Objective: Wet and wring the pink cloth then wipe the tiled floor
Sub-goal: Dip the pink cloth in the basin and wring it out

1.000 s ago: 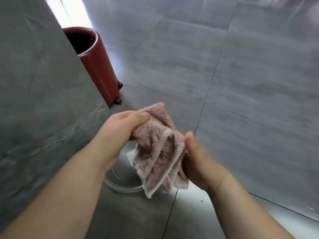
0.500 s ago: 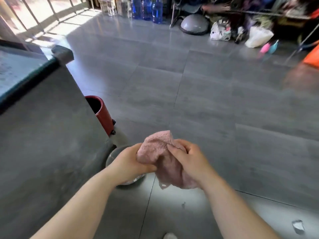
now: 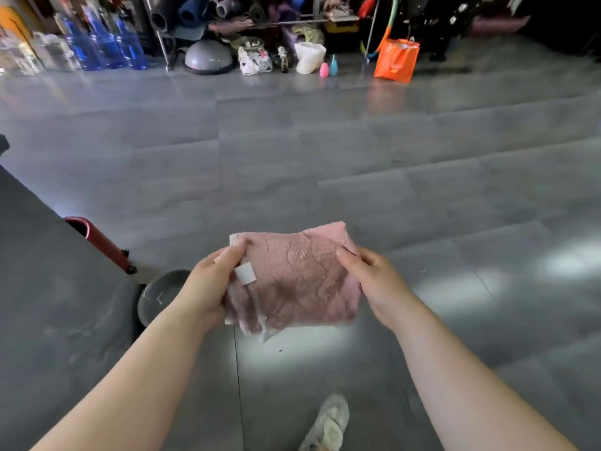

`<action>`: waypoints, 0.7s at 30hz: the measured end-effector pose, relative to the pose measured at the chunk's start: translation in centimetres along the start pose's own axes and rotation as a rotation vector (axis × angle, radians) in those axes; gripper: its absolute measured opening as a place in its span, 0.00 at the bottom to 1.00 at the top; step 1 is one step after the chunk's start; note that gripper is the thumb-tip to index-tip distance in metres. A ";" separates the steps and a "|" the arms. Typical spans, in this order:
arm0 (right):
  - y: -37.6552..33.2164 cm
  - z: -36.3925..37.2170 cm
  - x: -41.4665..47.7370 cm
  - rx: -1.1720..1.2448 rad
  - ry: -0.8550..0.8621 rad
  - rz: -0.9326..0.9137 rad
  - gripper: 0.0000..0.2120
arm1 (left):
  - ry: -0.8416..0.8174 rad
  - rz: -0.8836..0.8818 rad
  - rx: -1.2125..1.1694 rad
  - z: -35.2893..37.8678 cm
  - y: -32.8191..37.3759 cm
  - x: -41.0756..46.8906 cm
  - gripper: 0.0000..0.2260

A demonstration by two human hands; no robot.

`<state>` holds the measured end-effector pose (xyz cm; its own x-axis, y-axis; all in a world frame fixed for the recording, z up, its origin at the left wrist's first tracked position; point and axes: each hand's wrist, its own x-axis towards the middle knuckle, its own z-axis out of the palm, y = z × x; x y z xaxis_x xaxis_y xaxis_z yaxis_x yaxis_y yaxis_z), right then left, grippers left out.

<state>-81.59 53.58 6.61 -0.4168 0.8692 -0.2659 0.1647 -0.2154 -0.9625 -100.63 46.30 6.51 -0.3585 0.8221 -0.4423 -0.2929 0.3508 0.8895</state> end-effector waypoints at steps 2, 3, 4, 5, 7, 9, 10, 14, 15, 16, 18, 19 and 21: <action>-0.7 -3.0 -3.5 -0.035 -0.091 -0.014 0.07 | -0.068 -0.031 -0.017 3.1 0.2 -1.9 0.15; -0.8 -4.6 -5.2 -0.071 -0.128 -0.009 0.10 | -0.113 -0.042 0.030 5.0 0.3 -2.9 0.16; -0.7 -6.2 -6.8 -0.126 -0.142 -0.010 0.16 | -0.153 -0.040 0.088 6.9 0.2 -3.8 0.16; -0.4 -8.0 -8.1 -0.197 -0.128 -0.005 0.21 | -0.173 -0.031 0.148 8.8 0.0 -4.6 0.16; 0.1 -11.8 -10.7 -0.295 -0.037 0.022 0.27 | -0.202 -0.032 0.254 12.9 -0.9 -6.2 0.16; 0.9 -16.6 -13.4 -0.313 0.060 0.042 0.26 | -0.258 -0.030 0.286 17.7 -2.2 -7.7 0.15; 1.4 -19.3 -14.8 -0.299 0.114 0.051 0.25 | -0.308 -0.027 0.277 20.4 -2.9 -8.5 0.14; 3.3 -31.1 -21.4 -0.166 0.356 0.117 0.28 | -0.445 0.012 0.277 32.0 -6.5 -12.3 0.23; 3.8 -34.2 -23.0 -0.143 0.399 0.117 0.28 | -0.508 0.051 0.332 35.1 -7.5 -13.2 0.31; 4.3 -37.1 -24.5 -0.140 0.444 0.112 0.27 | -0.592 0.104 0.418 38.2 -8.5 -14.4 0.35; 4.9 -42.3 -27.3 -0.151 0.519 0.119 0.24 | -0.760 0.199 0.602 44.3 -10.4 -16.7 0.33; 5.1 -44.5 -28.7 -0.136 0.539 0.130 0.22 | -0.824 0.253 0.732 47.2 -11.5 -17.8 0.32; 5.7 -48.2 -30.9 -0.106 0.551 0.173 0.20 | -0.874 0.413 1.069 52.1 -13.7 -19.7 0.29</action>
<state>-24.66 46.99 11.91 0.1461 0.9346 -0.3244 0.2889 -0.3539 -0.8895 -43.38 48.65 9.04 0.5107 0.8147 -0.2746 0.6286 -0.1359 0.7658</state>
